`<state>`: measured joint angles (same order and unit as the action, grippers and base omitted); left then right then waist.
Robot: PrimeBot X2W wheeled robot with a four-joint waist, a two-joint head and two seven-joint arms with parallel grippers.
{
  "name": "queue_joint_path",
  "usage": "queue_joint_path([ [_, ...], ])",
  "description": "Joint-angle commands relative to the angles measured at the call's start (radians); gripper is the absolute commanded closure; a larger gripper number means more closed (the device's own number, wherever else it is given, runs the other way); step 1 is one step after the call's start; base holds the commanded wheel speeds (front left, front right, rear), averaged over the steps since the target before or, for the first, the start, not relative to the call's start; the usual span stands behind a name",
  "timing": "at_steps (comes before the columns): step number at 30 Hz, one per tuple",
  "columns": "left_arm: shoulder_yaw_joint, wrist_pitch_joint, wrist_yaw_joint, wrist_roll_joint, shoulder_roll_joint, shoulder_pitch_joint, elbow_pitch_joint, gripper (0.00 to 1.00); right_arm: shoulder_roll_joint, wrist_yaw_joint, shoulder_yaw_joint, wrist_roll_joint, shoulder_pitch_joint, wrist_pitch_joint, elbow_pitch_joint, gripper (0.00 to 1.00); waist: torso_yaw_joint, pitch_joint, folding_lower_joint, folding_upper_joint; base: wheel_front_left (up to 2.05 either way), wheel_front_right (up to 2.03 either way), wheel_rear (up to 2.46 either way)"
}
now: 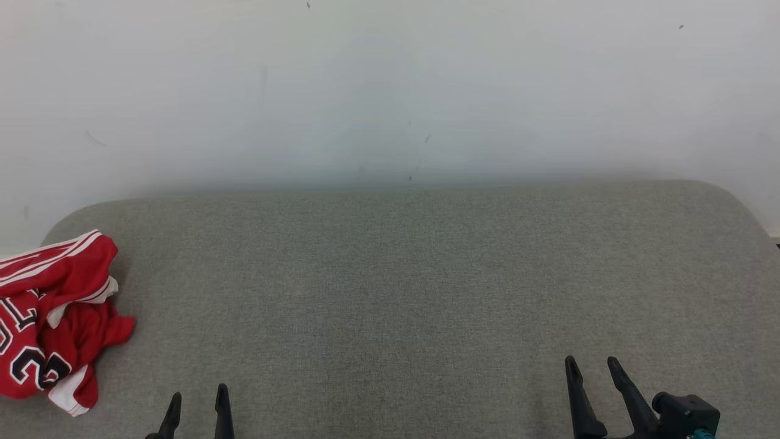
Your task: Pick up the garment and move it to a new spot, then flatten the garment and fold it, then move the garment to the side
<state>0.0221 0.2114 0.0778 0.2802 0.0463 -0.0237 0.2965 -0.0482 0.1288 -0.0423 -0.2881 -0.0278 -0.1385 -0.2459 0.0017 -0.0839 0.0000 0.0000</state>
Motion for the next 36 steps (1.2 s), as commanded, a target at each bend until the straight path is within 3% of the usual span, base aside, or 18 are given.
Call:
queue_joint_path([
  [1, -0.001, 0.012, -0.003, -0.034, 0.005, -0.008, 0.003, 0.00, -0.003, 0.003, -0.003, 0.033, -0.013, -0.007, 0.005, 0.00, 0.001, -0.003, 0.0000, 0.0000, 0.00, 0.00, 0.00],
  [24, -0.003, 0.055, -0.012, -0.178, 0.007, -0.018, 0.020, 0.00, -0.003, 0.003, -0.023, 0.210, -0.033, -0.033, 0.010, 0.00, -0.001, -0.020, 0.0000, 0.0000, 0.00, 0.00, 0.00],
  [36, 0.003, 0.055, -0.010, -0.084, 0.006, -0.021, 0.015, 0.00, -0.003, 0.003, -0.014, 0.185, -0.028, -0.041, -0.009, 0.00, -0.005, -0.024, 0.0000, 0.0000, 0.00, 0.00, 0.00],
])
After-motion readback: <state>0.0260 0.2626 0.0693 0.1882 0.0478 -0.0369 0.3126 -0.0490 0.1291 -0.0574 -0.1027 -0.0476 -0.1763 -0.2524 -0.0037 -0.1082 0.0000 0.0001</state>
